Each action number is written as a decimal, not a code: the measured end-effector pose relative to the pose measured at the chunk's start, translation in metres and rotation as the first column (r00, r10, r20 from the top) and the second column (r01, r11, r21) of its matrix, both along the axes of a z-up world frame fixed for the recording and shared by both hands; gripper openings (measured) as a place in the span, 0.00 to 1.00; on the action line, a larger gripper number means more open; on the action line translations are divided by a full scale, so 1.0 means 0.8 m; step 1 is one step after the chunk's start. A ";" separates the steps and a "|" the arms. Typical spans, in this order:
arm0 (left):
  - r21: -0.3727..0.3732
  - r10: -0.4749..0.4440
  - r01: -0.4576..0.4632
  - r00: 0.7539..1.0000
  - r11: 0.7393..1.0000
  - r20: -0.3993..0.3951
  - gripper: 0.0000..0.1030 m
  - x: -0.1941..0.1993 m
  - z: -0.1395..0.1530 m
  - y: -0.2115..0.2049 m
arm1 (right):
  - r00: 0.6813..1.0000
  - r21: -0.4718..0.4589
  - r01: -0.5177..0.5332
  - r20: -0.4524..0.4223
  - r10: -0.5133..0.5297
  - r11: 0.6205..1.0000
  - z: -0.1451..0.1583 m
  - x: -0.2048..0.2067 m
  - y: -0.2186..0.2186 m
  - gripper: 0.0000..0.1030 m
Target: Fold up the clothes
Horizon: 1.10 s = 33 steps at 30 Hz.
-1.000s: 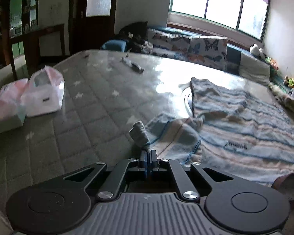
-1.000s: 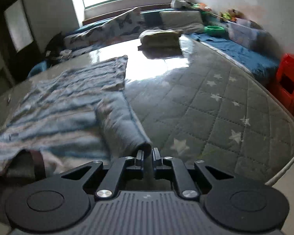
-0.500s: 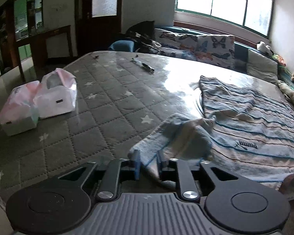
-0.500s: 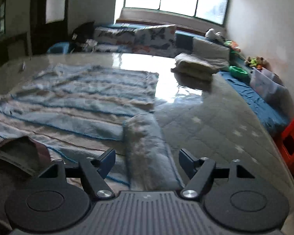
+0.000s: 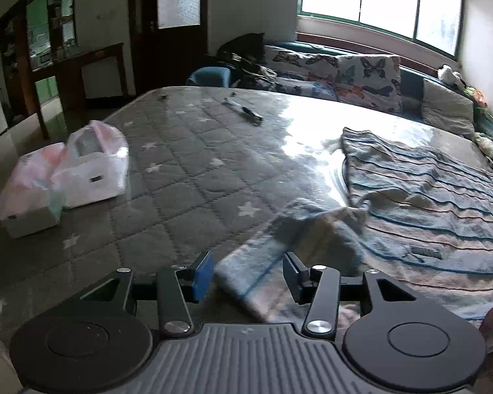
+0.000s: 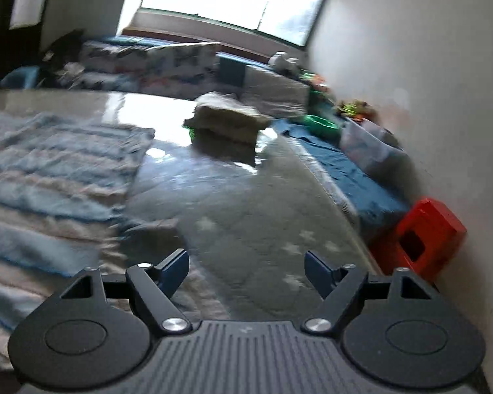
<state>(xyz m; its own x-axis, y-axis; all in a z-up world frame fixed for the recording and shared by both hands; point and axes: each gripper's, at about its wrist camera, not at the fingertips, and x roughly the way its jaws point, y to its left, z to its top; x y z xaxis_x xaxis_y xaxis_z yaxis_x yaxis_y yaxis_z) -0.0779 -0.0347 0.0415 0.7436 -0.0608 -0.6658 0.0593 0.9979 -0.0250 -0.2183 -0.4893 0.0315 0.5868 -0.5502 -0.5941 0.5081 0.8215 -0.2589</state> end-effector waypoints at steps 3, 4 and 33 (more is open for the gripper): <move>-0.004 -0.046 0.046 0.999 0.999 0.001 0.51 0.005 0.000 -0.020 | 1.000 0.057 -0.019 0.025 0.017 0.998 0.001 -0.005 0.001 0.77; -0.007 -0.062 0.062 0.998 0.998 0.002 0.51 0.007 0.000 -0.027 | 0.999 0.078 -0.040 0.029 0.038 0.996 -0.001 -0.003 0.006 0.77; -0.043 -0.255 0.255 0.967 0.966 -0.005 0.28 0.216 -0.017 -0.178 | 0.946 0.311 -0.315 0.025 0.323 0.897 -0.044 0.108 0.052 0.79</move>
